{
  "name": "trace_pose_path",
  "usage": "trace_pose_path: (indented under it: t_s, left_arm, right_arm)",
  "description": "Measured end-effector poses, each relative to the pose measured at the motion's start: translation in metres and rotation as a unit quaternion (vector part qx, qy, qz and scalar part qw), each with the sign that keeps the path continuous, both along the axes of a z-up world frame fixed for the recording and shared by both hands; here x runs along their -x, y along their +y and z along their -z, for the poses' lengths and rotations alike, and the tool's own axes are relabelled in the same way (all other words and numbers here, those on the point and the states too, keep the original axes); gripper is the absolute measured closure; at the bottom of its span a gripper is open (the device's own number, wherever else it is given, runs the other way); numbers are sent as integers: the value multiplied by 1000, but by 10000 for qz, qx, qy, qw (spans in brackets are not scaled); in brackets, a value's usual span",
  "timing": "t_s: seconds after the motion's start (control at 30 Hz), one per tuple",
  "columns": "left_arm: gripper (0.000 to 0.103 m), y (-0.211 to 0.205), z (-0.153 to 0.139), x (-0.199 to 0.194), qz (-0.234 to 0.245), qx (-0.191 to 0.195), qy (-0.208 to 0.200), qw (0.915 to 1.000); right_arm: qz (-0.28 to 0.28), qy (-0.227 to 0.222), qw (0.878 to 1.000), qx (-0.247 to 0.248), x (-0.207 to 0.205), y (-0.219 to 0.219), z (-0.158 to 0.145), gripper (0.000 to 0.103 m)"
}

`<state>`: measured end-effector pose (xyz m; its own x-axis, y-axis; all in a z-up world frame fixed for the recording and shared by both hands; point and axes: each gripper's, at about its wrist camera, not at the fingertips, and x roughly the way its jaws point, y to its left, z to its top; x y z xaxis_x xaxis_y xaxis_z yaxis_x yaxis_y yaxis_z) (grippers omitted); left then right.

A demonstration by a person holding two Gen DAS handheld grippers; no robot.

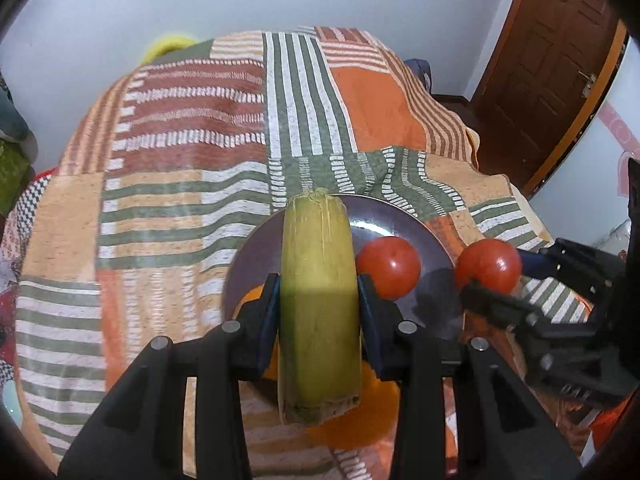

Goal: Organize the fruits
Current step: 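Place the corn cob on the plate with the left gripper while the right gripper sets the tomato there, then withdraw both grippers from the plate and move the left gripper toward the tangerines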

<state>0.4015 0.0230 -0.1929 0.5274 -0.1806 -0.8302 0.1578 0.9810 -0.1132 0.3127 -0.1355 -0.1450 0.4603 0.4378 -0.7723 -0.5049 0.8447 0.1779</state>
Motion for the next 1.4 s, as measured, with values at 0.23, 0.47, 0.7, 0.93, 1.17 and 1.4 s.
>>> trace_pose_path:
  t_s: [0.23,0.47,0.7,0.93,1.17,1.4]
  left_arm:
    - [66,-10,12,-13,6,-60,64,10000]
    - [66,-14,17,-14,-23,-201,5,9998]
    - [63,-7,13,-10,-60,-93,-27,9999]
    - [57,-5,-12,14,-9,-103,-305,9995]
    - [56,12,-39,51,-159,7,-537,9984]
    - [54,28,-44,100,-323,-130,-537,9980]
  right_arm:
    - [-43,132,9999,80,-13,10,18,61]
    - [-70,223,9997,87,-13,13,26,61]
    - [-46,278,9995,129,-13,13,32,61]
    - [0,375,9992,119,-8,12,35,60]
    - [15,92,9998,180,14,7,8,58]
    - [26,-406,9992,-19,61,-5,-40,43]
